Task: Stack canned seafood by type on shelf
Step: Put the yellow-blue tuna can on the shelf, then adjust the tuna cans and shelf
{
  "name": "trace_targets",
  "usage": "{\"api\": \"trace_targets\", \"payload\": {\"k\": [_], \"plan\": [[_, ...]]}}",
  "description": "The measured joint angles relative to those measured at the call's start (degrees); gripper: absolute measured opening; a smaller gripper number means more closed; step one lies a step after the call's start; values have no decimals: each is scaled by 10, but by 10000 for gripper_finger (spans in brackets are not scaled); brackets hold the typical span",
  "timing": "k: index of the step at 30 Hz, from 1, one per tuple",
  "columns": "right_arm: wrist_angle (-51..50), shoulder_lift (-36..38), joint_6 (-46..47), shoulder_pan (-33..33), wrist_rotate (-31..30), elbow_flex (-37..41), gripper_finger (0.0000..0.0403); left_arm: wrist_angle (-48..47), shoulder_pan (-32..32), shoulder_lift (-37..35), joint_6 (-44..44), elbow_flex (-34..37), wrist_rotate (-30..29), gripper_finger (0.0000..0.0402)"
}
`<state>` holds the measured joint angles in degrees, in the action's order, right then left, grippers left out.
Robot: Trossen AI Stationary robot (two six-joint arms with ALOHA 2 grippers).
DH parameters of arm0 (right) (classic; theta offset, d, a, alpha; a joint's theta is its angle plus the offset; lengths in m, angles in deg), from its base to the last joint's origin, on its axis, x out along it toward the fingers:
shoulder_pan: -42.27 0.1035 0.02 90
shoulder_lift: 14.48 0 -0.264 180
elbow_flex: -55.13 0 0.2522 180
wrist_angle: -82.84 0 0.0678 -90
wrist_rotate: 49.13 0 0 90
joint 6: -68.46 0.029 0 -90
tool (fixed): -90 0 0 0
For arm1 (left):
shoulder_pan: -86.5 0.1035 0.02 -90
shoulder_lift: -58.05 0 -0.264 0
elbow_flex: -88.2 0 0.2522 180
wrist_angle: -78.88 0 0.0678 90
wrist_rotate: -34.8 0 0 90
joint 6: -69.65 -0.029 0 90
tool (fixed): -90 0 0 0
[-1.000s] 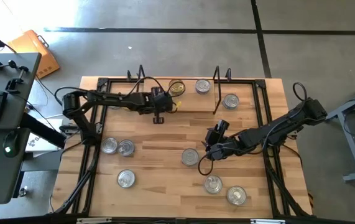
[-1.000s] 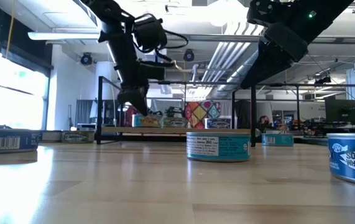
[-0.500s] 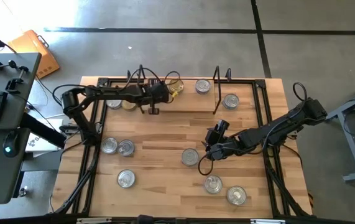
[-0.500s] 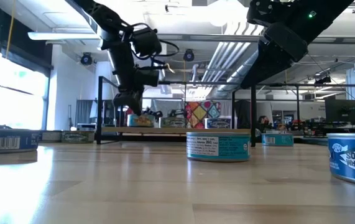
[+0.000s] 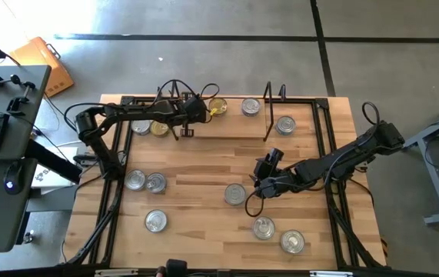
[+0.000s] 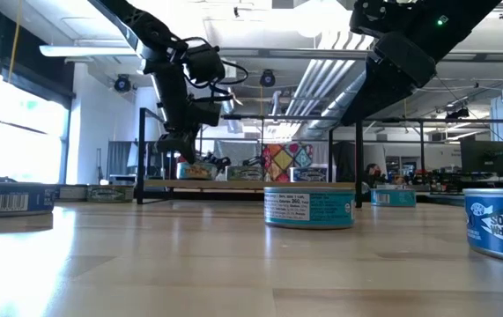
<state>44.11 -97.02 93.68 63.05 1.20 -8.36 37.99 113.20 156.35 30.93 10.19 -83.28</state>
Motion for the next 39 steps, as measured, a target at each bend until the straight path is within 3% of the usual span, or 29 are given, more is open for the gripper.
{"api": "trace_targets", "payload": {"k": [8, 13, 19, 26, 31, 39], "plan": [[0, 0, 0, 0, 0, 0, 298, -8, -1, -5, 40, 0, -8, 82], [0, 0, 0, 0, 0, 0, 298, 16, -26, -23, 82, 0, -2, 93], [14, 0, -2, -5, 0, 0, 298, 150, -35, -16, 119, 0, 164, 77], [24, 0, -17, -5, 0, 0, 298, 298, -14, 31, 137, -4, 170, 32], [27, 0, -22, -5, 0, 0, 298, 258, 13, 71, 181, -49, 172, 3], [30, 0, -21, -5, 1, 0, 298, 191, 30, 144, 201, -120, 175, 2]]}}
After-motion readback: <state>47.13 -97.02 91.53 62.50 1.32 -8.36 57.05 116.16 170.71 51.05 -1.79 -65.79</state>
